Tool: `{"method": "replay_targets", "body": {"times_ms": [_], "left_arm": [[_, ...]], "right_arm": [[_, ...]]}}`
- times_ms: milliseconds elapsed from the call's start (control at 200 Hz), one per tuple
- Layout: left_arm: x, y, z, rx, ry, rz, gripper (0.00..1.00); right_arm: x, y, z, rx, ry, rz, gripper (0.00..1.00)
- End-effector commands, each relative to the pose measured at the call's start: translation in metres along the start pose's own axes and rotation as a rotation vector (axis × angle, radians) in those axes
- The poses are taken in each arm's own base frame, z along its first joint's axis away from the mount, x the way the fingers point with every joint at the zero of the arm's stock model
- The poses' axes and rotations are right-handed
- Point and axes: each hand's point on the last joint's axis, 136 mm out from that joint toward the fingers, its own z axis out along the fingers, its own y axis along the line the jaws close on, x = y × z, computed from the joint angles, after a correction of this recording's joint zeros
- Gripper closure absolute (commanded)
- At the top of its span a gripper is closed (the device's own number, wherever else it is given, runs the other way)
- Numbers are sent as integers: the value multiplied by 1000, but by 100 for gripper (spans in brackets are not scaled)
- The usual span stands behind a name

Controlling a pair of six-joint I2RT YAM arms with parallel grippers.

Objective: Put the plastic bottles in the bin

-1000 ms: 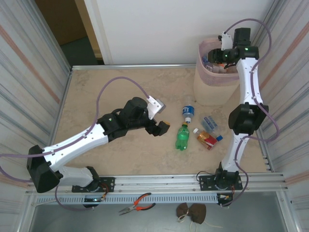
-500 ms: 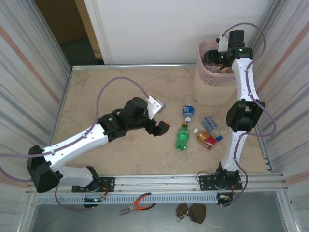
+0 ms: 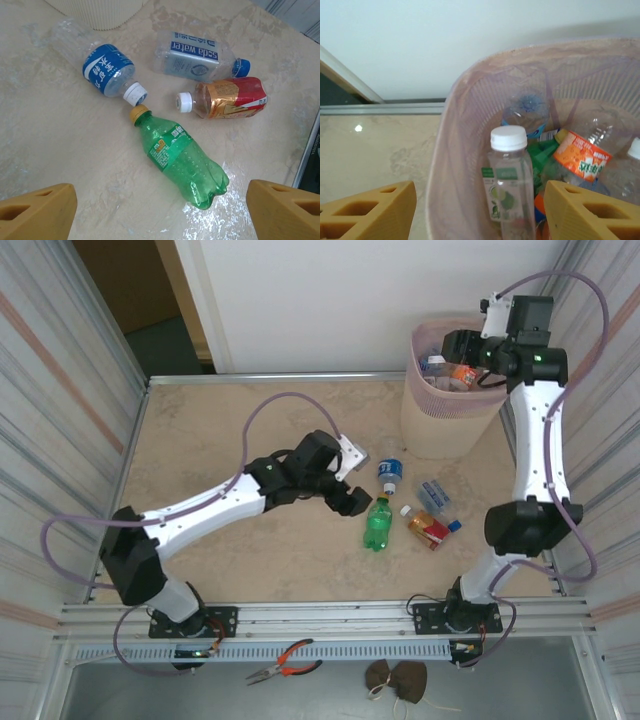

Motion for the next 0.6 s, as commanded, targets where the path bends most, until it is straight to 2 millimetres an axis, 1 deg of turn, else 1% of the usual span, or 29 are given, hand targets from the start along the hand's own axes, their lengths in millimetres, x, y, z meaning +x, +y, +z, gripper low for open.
{"method": "replay_targets", "body": {"times_ms": [0, 80, 110, 125, 130, 145, 220, 366, 501, 591], "left_arm": [[-2, -11, 11, 44, 45, -19, 13], [1, -15, 25, 55, 79, -26, 13], [3, -16, 29, 54, 93, -25, 13], [4, -17, 32, 54, 99, -24, 13], [5, -17, 33, 54, 103, -23, 13], [6, -17, 35, 54, 108, -24, 13], [11, -20, 46, 54, 143, -27, 13], [23, -20, 63, 45, 207, -54, 13], [33, -20, 75, 25, 252, -77, 13], [37, -22, 82, 18, 271, -97, 13]], "right_arm": [[1, 7, -19, -15, -43, 21, 34], [6, 14, -31, -31, -62, 36, 35], [8, 16, -37, -36, -68, 41, 35], [6, 18, -42, -38, -80, 41, 35], [11, 17, -39, -36, -69, 46, 35], [16, 18, -39, -37, -63, 52, 35], [22, 24, -50, -46, -82, 50, 35], [26, 35, -72, -58, -116, 43, 35], [28, 40, -92, -57, -142, 34, 35], [28, 44, -103, -64, -159, 29, 35]]}}
